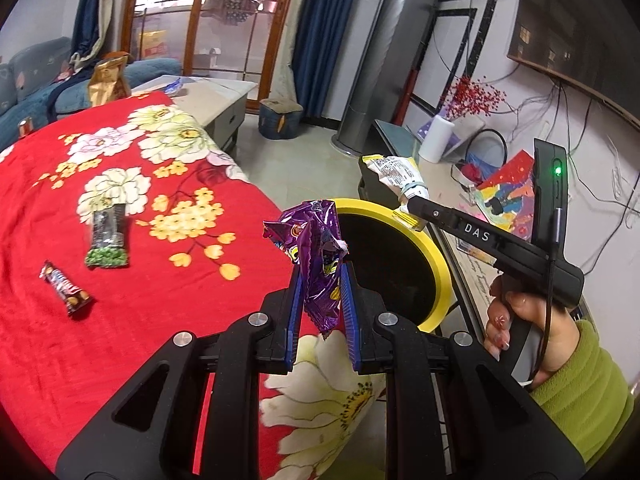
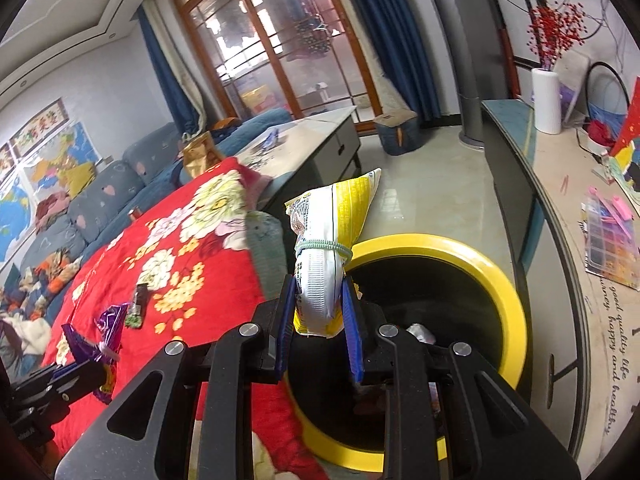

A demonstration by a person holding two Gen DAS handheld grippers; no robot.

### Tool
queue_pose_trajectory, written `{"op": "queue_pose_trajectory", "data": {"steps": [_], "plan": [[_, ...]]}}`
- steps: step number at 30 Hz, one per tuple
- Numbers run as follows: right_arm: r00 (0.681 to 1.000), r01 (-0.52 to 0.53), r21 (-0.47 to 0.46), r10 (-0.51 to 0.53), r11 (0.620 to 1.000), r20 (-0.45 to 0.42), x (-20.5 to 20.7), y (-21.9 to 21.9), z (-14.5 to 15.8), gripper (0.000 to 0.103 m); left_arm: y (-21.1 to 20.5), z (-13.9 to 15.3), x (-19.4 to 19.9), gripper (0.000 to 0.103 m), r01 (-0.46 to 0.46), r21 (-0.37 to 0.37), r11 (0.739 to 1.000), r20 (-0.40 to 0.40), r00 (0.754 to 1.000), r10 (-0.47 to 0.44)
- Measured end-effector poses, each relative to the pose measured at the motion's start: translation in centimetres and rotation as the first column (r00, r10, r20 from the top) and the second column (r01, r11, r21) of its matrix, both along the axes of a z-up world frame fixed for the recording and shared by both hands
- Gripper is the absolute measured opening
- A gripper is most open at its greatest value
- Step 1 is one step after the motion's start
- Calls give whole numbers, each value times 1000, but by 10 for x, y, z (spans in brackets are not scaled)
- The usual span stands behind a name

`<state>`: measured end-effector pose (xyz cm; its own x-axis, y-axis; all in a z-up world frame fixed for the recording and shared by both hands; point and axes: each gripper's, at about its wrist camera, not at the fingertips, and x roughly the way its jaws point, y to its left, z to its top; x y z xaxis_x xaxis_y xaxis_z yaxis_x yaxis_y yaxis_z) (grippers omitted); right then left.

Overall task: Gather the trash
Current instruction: 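Carry the purple wrapper and white-yellow packet with both tools over the yellow bin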

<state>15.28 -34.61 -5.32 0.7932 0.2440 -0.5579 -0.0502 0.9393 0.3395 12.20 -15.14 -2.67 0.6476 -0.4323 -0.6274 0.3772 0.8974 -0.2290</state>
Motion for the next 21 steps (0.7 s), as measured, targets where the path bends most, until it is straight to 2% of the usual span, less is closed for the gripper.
{"op": "queue_pose_trajectory", "data": {"steps": [8, 21], "plan": [[999, 46, 5, -46, 999, -13, -1, -23, -8, 22, -23, 0, 4, 13, 44, 16, 999, 14, 999, -45], [994, 103, 26, -102, 994, -49, -3, -52, -24, 22, -56, -14, 17, 13, 109, 43, 993, -7, 994, -108]]}}
